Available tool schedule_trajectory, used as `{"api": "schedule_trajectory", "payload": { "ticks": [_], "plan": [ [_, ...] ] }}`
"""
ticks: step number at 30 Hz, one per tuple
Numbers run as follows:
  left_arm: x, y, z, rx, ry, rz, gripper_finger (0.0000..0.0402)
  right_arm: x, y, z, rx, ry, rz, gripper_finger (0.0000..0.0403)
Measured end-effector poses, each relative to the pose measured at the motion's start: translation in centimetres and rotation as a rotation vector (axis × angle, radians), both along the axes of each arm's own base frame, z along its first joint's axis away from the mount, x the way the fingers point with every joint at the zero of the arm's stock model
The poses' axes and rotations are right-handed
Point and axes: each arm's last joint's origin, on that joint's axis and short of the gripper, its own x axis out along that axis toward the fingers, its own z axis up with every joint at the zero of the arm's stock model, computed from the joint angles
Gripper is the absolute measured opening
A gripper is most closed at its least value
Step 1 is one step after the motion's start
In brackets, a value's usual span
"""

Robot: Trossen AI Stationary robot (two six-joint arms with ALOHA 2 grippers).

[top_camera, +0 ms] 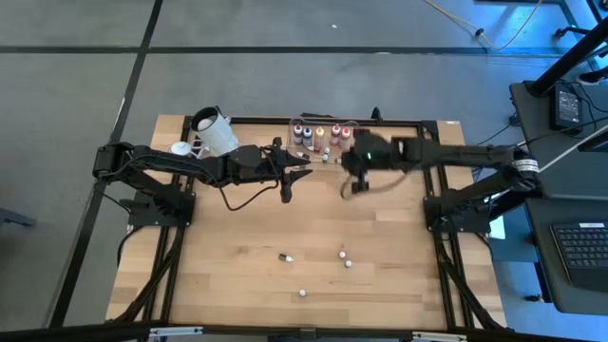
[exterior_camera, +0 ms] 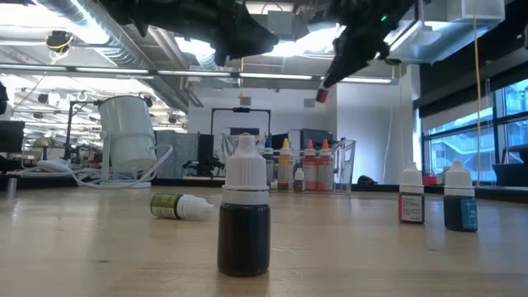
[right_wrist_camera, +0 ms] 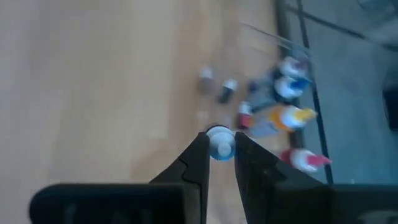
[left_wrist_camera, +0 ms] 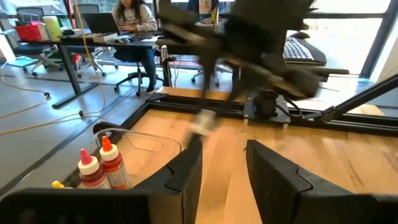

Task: Pick & Place food coloring
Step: Put the top right small red food coloring bottle into the transparent container

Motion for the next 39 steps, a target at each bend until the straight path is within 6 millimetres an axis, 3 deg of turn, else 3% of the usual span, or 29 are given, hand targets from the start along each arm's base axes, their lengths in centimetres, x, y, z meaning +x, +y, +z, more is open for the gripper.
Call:
{"api": "schedule_trajectory", "payload": {
  "ticks": [5,11,16,28,39],
  "plan": [
    [0.0,0.0,0.0,0.000,0.001,0.000,0.0117,0.7,-4.7,-0.9,0.080,0.023,-0.095,0.0063],
    [0.0,0.0,0.0,0.000,0.001,0.000,0.0118,1.8,-9.0,-4.4,0.169,0.086,-0.173,0.0063],
    [0.0,0.0,0.0,0.000,0.002,0.001,0.0120,2.6,-11.3,-7.3,0.218,0.112,-0.267,0.0063],
    [0.0,0.0,0.0,0.000,0.002,0.001,0.0120,3.2,-13.4,-11.4,0.297,0.170,-0.383,0.0064],
    [0.0,0.0,0.0,0.000,0.003,0.001,0.0119,3.3,-13.5,-11.7,0.285,0.188,-0.364,0.0079]
  ]
}}
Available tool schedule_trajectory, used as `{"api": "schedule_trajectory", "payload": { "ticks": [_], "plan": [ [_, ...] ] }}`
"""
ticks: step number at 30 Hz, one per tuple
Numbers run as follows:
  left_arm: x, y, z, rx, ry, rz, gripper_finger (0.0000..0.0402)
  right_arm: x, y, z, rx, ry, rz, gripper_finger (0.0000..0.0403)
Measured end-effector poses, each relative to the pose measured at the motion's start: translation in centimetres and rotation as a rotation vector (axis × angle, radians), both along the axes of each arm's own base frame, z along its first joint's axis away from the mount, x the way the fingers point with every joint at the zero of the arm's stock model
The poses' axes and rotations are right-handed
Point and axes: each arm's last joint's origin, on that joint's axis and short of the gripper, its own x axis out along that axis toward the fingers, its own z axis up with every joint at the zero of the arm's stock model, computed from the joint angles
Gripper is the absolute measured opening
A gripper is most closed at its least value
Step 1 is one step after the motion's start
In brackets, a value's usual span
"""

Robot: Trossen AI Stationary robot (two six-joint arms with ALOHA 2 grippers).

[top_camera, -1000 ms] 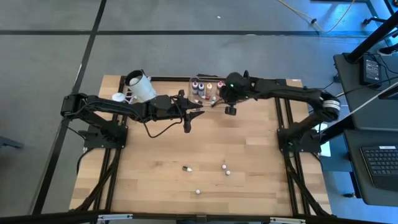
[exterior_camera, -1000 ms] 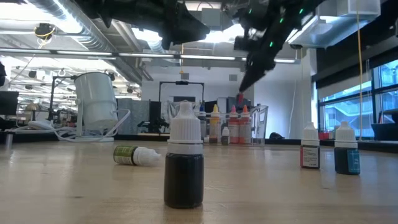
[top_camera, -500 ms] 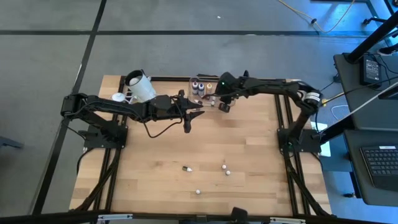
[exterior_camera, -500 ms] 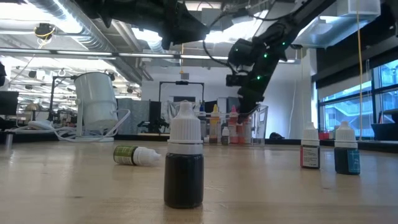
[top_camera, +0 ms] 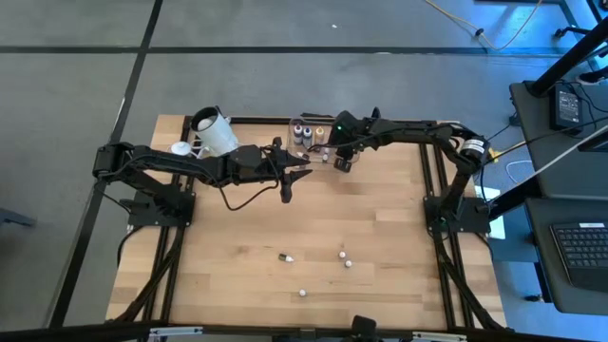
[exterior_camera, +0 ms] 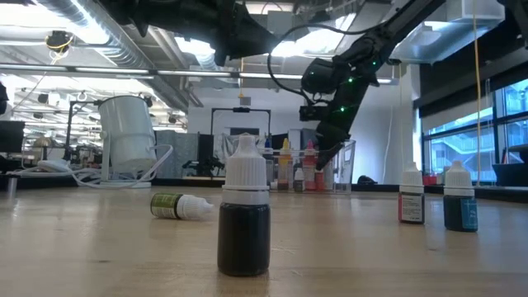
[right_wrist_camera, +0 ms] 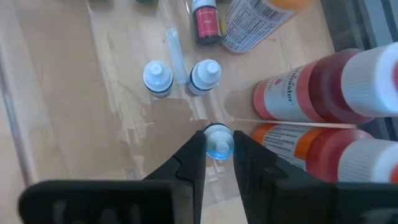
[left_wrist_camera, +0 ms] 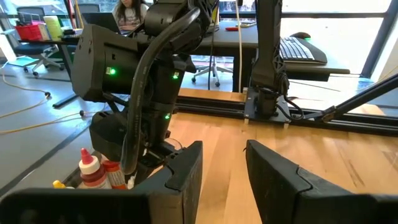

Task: Pick & Place food coloring
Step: Put the top right small red food coloring bottle into the transparent container

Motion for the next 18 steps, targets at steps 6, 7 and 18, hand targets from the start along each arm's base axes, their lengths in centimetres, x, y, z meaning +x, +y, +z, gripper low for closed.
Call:
{"api": "schedule_trajectory", "payload": {
  "ticks": [6,7,18],
  "plan": [
    [0.00,0.00,0.01,0.000,0.000,0.000,0.0119,0.00,0.00,0.00,0.001,-0.001,-0.003,0.0091],
    [0.00,0.00,0.01,0.000,0.000,0.000,0.0118,0.00,0.00,0.00,0.002,-0.001,-0.003,0.0091],
    [0.00,0.00,0.00,0.000,0.000,0.000,0.0117,0.00,0.00,-0.01,0.001,-0.001,-0.003,0.0093]
  ]
}}
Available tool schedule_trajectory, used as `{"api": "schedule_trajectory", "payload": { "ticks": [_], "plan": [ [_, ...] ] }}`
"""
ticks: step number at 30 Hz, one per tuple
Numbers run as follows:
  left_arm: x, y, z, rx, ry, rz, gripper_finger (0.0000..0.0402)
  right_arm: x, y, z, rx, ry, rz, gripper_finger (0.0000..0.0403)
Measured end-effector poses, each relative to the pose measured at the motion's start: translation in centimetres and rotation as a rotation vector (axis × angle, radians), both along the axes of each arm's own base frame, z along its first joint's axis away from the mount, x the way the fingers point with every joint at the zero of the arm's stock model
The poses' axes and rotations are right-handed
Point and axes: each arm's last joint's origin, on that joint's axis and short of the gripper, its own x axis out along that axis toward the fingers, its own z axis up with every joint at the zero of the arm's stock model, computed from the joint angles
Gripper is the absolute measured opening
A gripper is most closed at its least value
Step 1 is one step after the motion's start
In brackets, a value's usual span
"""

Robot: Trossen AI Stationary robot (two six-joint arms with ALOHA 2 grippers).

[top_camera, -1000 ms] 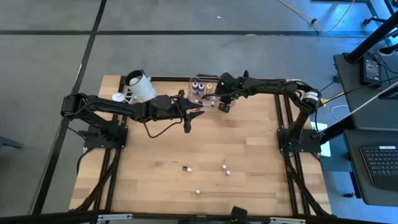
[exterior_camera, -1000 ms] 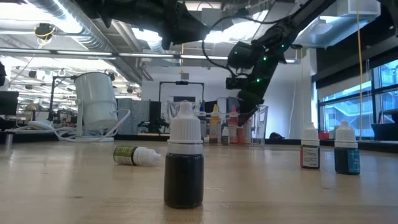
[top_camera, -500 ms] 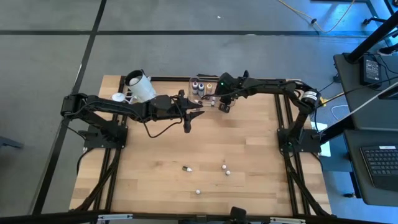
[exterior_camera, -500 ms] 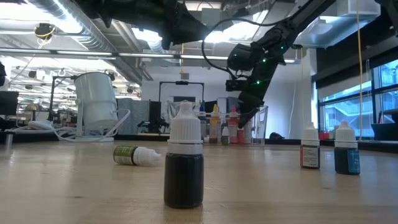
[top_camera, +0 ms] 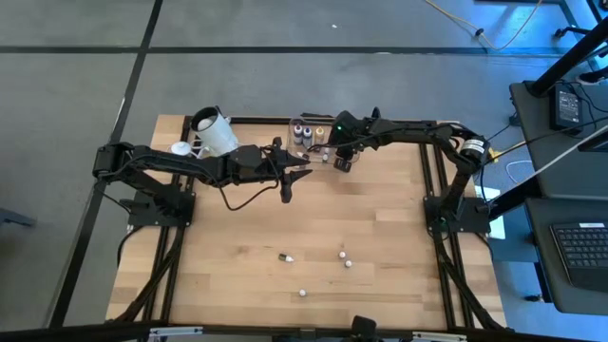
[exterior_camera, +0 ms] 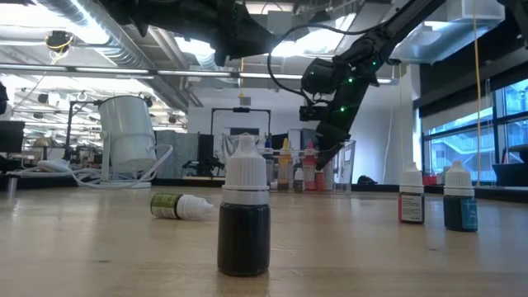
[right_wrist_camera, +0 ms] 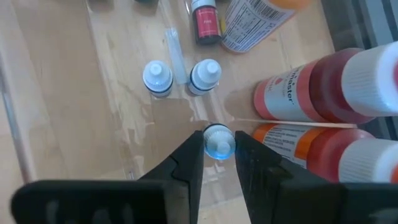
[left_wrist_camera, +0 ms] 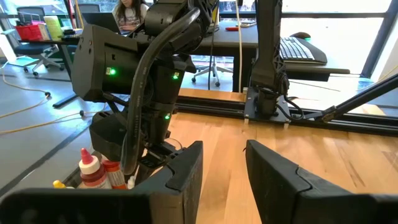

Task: Pick & Place food coloring
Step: Put the top right small red food coloring bottle into the transparent container

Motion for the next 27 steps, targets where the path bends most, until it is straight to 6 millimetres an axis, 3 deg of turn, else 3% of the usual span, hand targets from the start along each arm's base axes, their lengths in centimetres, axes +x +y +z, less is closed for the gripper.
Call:
{"api": "schedule_trajectory", "payload": {
  "ticks": [18,27],
  "plan": [
    [0.00,0.00,0.00,0.000,0.000,0.000,0.0118,-0.01,0.01,-0.01,0.000,0.001,0.003,0.0096],
    [0.00,0.00,0.00,0.000,0.000,0.000,0.0117,0.01,-0.01,0.02,-0.002,-0.001,-0.001,0.0162]
  ]
}}
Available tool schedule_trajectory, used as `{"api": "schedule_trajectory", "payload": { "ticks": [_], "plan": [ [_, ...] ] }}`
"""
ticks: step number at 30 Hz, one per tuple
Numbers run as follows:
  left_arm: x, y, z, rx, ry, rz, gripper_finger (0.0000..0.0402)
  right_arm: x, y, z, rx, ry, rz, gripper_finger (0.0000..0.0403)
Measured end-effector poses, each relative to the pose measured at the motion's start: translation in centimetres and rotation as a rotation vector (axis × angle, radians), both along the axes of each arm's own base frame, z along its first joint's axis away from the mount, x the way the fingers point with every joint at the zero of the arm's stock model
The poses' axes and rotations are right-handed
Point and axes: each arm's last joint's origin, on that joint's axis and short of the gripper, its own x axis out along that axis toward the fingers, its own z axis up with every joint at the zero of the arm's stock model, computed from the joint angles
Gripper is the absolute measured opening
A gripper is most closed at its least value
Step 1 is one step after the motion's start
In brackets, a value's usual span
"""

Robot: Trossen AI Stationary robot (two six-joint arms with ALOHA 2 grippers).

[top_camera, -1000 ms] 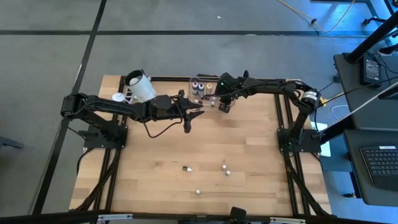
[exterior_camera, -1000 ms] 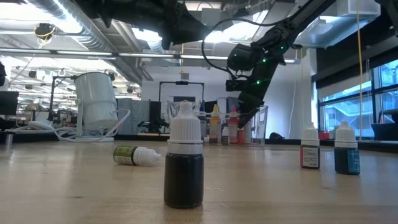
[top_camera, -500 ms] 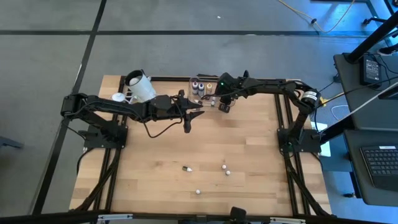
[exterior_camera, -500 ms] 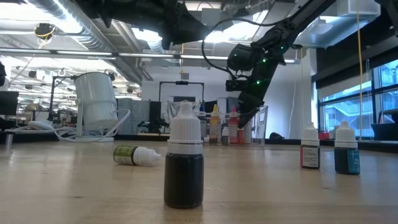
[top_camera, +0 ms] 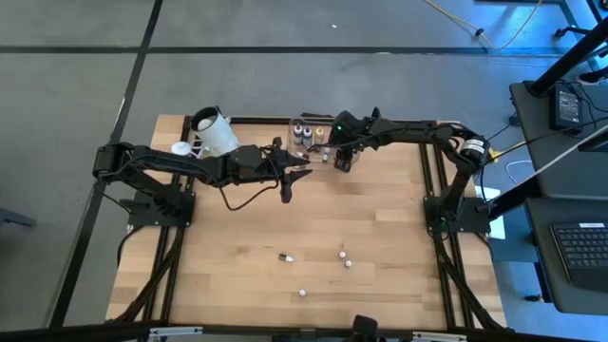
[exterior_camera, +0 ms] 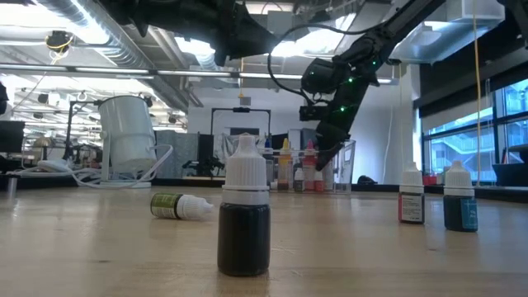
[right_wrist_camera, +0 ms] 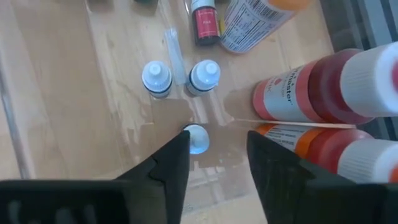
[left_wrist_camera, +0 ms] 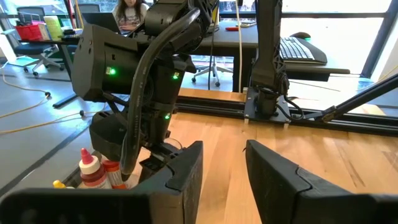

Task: Pick & Place food coloring
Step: Put the top right small red food coloring bottle into the transparent container, then put the small green food coloring bottle into the transparent container

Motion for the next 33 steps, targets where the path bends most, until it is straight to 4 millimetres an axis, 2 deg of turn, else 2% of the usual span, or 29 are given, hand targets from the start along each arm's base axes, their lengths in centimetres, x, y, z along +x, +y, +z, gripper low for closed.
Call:
{"api": "schedule_trajectory", "payload": {
  "ticks": [3,8,12,14,18,23,28,33],
  "plan": [
    [0.0,0.0,0.0,0.000,0.001,0.000,0.0116,-0.1,0.0,1.5,-0.004,-0.008,-0.010,0.0177],
    [0.0,0.0,-0.1,0.021,0.013,-0.003,0.0116,-1.0,1.4,7.5,-0.054,-0.134,-0.022,0.0185],
    [-0.1,0.0,-0.3,0.081,0.058,-0.015,0.0117,-3.0,5.0,12.1,-0.013,-0.307,0.111,0.0186],
    [-0.1,-0.1,-0.6,0.083,0.086,-0.018,0.0119,-4.4,7.3,12.9,0.031,-0.368,0.216,0.0186],
    [-0.2,-0.2,-1.0,0.080,0.126,-0.026,0.0120,-7.1,11.0,12.6,0.012,-0.486,0.308,0.0186],
    [-0.1,-1.1,-1.1,0.168,0.160,-0.099,0.0117,-10.2,13.8,9.3,-0.035,-0.568,0.318,0.0186],
    [0.4,-3.1,-1.7,0.262,0.168,-0.315,0.0118,-11.7,14.4,7.5,-0.098,-0.671,0.315,0.0186],
    [0.4,-4.6,-1.6,0.188,0.135,-0.406,0.0123,-12.0,14.5,6.8,-0.113,-0.702,0.323,0.0186]
  ]
}}
